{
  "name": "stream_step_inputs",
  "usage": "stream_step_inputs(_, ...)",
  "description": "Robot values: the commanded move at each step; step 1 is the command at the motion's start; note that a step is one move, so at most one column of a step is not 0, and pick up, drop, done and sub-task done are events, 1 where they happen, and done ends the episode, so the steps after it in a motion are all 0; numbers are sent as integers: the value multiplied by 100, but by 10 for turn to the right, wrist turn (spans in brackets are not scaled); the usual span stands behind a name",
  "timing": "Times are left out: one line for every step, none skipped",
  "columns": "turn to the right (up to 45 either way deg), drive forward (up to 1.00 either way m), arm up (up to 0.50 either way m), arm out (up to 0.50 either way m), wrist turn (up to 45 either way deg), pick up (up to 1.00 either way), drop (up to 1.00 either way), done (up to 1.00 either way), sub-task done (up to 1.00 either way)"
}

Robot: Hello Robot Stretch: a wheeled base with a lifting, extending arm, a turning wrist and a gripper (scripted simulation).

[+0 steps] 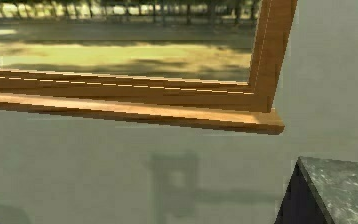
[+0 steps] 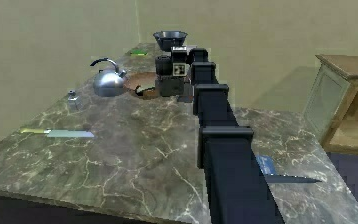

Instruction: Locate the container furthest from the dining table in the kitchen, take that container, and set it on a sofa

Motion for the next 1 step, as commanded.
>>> stream_step_inputs(0,0,0,0,-450,0,0,0,0)
